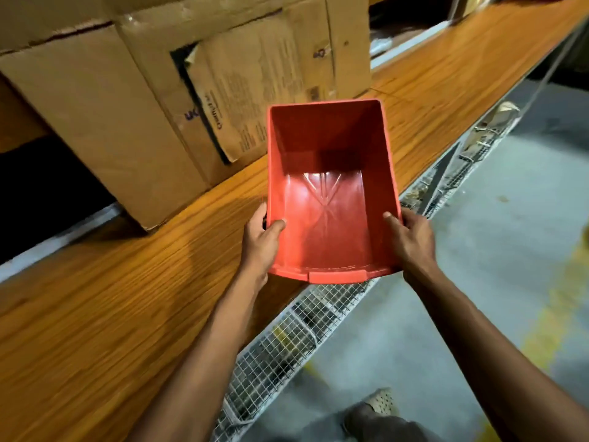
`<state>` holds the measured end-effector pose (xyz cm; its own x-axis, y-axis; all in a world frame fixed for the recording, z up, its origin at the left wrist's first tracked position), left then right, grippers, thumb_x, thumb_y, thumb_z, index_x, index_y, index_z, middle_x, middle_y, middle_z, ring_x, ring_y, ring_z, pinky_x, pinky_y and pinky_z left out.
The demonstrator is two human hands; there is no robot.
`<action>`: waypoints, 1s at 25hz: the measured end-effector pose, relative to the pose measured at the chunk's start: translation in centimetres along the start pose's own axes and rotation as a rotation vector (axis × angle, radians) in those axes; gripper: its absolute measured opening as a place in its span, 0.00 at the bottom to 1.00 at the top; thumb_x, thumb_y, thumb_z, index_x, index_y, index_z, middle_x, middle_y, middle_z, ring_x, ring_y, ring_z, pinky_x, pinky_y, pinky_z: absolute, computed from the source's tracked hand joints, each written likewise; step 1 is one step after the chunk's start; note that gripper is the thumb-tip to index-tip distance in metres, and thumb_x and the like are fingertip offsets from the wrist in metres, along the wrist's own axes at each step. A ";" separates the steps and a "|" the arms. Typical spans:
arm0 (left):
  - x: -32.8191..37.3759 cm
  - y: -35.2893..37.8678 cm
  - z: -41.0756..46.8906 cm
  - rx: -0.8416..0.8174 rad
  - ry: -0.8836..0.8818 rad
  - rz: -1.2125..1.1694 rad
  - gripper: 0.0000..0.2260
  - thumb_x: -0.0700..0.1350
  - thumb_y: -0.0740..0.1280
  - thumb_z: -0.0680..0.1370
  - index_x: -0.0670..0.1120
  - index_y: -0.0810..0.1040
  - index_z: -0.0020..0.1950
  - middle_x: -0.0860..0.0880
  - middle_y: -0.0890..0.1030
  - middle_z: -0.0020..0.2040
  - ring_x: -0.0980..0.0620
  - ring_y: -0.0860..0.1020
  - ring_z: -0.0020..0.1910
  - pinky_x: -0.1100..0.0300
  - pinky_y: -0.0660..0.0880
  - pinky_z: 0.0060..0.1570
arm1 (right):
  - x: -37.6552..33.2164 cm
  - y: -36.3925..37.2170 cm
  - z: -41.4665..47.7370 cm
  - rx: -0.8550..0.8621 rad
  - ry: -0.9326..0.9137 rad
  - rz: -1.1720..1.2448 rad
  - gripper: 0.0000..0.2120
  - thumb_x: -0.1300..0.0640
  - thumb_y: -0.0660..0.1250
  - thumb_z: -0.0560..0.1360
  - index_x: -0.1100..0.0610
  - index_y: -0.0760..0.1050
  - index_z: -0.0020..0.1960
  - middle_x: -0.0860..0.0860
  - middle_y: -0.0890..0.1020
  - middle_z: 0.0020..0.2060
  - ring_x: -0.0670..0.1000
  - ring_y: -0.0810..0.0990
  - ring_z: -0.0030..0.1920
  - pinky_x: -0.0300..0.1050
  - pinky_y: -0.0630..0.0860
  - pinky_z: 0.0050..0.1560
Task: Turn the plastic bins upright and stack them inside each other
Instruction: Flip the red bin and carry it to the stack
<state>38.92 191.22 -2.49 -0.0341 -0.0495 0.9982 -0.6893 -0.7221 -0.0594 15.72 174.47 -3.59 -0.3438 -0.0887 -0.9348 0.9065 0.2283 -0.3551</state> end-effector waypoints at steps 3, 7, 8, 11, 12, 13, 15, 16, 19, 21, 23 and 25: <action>0.5 8.0 2.9 -0.086 -0.025 -0.018 0.17 0.35 0.62 0.76 0.56 0.82 0.50 0.52 0.85 0.48 0.50 0.82 0.49 0.49 0.77 0.54 | 2.6 -5.8 3.4 0.131 0.083 0.059 0.10 0.47 0.64 0.72 0.50 0.79 0.37 0.49 0.80 0.31 0.53 0.78 0.36 0.54 0.77 0.41; 1.6 18.9 6.2 -0.213 -0.043 -0.037 0.19 0.32 0.60 0.78 0.57 0.80 0.50 0.53 0.84 0.47 0.50 0.82 0.49 0.49 0.77 0.56 | 6.2 -12.9 8.6 0.258 0.170 0.079 0.10 0.49 0.66 0.74 0.53 0.77 0.37 0.48 0.77 0.29 0.54 0.76 0.36 0.50 0.73 0.38; 1.7 21.9 7.3 -0.241 -0.044 -0.029 0.18 0.32 0.60 0.78 0.56 0.80 0.50 0.52 0.84 0.47 0.49 0.81 0.48 0.48 0.77 0.56 | 7.1 -15.1 9.9 0.301 0.184 0.086 0.10 0.48 0.66 0.73 0.53 0.79 0.40 0.50 0.80 0.31 0.55 0.78 0.37 0.52 0.75 0.40; 2.6 31.4 9.1 -0.359 -0.009 -0.024 0.16 0.34 0.61 0.76 0.53 0.82 0.51 0.47 0.84 0.48 0.47 0.81 0.47 0.47 0.77 0.54 | 9.4 -21.9 13.0 0.414 0.208 0.125 0.15 0.47 0.66 0.69 0.53 0.81 0.51 0.50 0.85 0.38 0.56 0.84 0.43 0.54 0.80 0.47; 3.1 34.8 9.3 -0.411 0.010 -0.022 0.16 0.35 0.62 0.74 0.53 0.82 0.52 0.45 0.84 0.49 0.46 0.80 0.47 0.45 0.76 0.54 | 10.4 -24.2 13.8 0.452 0.220 0.141 0.18 0.46 0.66 0.67 0.52 0.81 0.53 0.50 0.85 0.40 0.55 0.84 0.44 0.54 0.81 0.49; 3.2 37.7 9.6 -0.450 0.024 -0.012 0.16 0.36 0.62 0.73 0.52 0.82 0.52 0.44 0.84 0.51 0.46 0.80 0.48 0.44 0.76 0.56 | 11.2 -26.1 14.3 0.488 0.237 0.148 0.20 0.45 0.66 0.65 0.51 0.80 0.55 0.49 0.86 0.41 0.55 0.85 0.45 0.56 0.81 0.50; 3.8 43.5 9.6 -0.529 0.025 -0.003 0.15 0.38 0.64 0.73 0.52 0.83 0.54 0.42 0.83 0.55 0.46 0.80 0.52 0.41 0.74 0.60 | 13.0 -30.2 15.0 0.567 0.267 0.167 0.24 0.41 0.66 0.62 0.50 0.78 0.56 0.49 0.86 0.44 0.55 0.85 0.47 0.58 0.80 0.52; 3.9 46.3 9.4 -0.564 0.008 0.006 0.14 0.40 0.65 0.73 0.53 0.82 0.55 0.43 0.83 0.58 0.45 0.80 0.55 0.41 0.74 0.62 | 13.9 -32.3 15.3 0.612 0.284 0.182 0.26 0.40 0.66 0.61 0.50 0.78 0.56 0.49 0.86 0.44 0.56 0.85 0.48 0.59 0.80 0.53; 4.2 54.3 9.3 -0.679 -0.036 -0.006 0.15 0.37 0.64 0.76 0.54 0.82 0.55 0.48 0.85 0.53 0.46 0.82 0.53 0.50 0.78 0.52 | 16.3 -37.7 16.4 0.733 0.351 0.226 0.24 0.43 0.66 0.62 0.50 0.78 0.55 0.50 0.86 0.42 0.56 0.85 0.45 0.60 0.80 0.52; 3.8 59.3 9.6 -0.763 -0.068 -0.020 0.16 0.36 0.63 0.77 0.50 0.79 0.61 0.48 0.85 0.50 0.49 0.83 0.47 0.56 0.80 0.43 | 17.9 -40.5 17.8 0.794 0.371 0.255 0.22 0.44 0.67 0.62 0.50 0.78 0.54 0.49 0.86 0.41 0.56 0.85 0.44 0.60 0.80 0.52; 3.4 63.4 10.0 -0.834 -0.111 -0.032 0.16 0.35 0.63 0.78 0.50 0.78 0.61 0.52 0.86 0.45 0.55 0.84 0.41 0.58 0.82 0.39 | 19.3 -42.4 19.8 0.821 0.367 0.269 0.25 0.43 0.67 0.60 0.51 0.79 0.56 0.49 0.86 0.44 0.55 0.85 0.46 0.59 0.80 0.53; 2.7 68.2 11.5 -0.904 -0.162 -0.065 0.15 0.35 0.63 0.77 0.53 0.77 0.58 0.54 0.86 0.45 0.56 0.84 0.41 0.58 0.83 0.41 | 21.2 -44.3 23.3 0.826 0.369 0.273 0.27 0.42 0.66 0.59 0.52 0.80 0.55 0.50 0.86 0.46 0.55 0.85 0.47 0.60 0.80 0.54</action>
<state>0.10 133.89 -3.98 0.0790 -0.1731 0.9817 -0.9919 0.0843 0.0947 -26.02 139.89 -7.62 -0.0216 0.2111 -0.9772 0.8049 -0.5761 -0.1422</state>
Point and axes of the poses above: each hand's wrist, its own z-axis towards the middle knuckle, its own y-axis out of the palm, x = y × z, the point moved 8 cm from there along z, towards the middle knuckle
